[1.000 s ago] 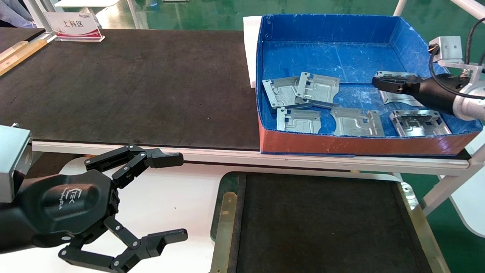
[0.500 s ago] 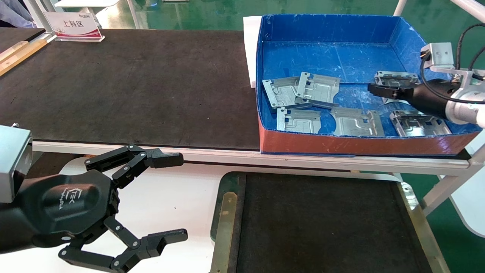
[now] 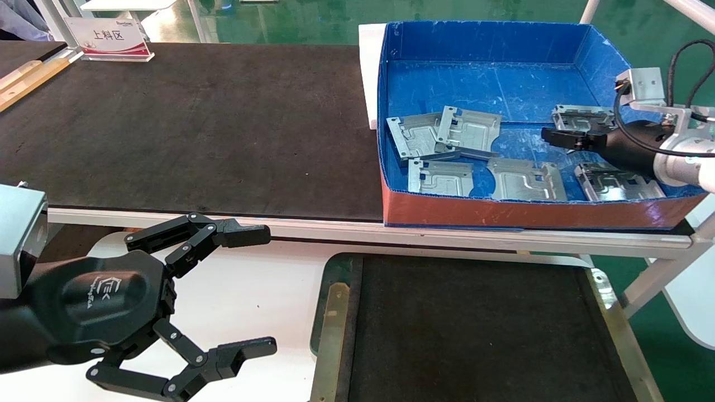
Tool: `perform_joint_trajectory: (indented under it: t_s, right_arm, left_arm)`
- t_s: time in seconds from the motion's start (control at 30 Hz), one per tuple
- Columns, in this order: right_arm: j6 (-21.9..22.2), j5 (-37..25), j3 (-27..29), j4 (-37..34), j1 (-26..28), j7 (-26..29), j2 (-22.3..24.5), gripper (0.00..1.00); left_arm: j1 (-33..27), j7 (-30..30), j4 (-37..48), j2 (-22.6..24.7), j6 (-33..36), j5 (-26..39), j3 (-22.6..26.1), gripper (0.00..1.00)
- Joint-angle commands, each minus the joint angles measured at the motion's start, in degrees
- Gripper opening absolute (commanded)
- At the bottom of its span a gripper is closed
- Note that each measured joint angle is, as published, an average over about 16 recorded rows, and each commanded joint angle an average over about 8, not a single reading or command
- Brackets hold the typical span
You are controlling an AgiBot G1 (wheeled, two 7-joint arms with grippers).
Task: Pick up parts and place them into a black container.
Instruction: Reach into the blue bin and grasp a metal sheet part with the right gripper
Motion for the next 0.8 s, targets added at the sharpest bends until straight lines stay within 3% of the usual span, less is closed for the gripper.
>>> perform_joint_trajectory:
  t_s: [0.03,0.8]
  right_arm:
    - [0.0,-0.1,0.0,0.3,-0.2,0.2,0.0,0.00]
    - [0.4,-0.7,-0.5,2.3,-1.2,1.4,0.5,0.00]
  left_arm:
    - [0.0,0.0,0.0,0.0,0.0,0.0,0.0,1.00]
    - [0.0,0.0,0.0,0.0,0.0,0.0,0.0,1.00]
